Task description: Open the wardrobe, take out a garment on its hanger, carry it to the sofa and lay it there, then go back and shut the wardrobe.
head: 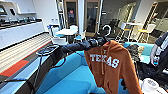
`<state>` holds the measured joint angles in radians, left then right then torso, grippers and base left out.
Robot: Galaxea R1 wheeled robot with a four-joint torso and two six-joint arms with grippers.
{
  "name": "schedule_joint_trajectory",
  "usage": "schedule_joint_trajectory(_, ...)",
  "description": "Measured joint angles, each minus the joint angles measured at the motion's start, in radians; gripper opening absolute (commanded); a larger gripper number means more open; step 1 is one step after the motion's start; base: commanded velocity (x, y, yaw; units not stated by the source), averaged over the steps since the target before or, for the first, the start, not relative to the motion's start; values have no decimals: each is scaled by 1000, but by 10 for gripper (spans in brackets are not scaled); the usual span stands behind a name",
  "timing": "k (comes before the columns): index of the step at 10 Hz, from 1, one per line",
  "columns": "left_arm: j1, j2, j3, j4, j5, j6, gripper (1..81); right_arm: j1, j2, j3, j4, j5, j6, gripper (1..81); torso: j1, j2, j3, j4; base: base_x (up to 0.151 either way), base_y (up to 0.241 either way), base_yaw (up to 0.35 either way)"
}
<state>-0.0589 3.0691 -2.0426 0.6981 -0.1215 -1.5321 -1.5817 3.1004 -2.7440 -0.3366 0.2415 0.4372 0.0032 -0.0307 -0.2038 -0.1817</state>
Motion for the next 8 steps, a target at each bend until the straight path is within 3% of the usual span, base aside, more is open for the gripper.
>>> schedule_joint_trajectory(4,41,-132,-18,4,60,16,10,0,0,0,0,1,0,811,0,0,-8,0,0,0,0)
schedule_joint_trajectory(8,69,-105,-36,9,83,18,10,10,0,0,1,2,0,811,0,0,-107,0,0,0,0)
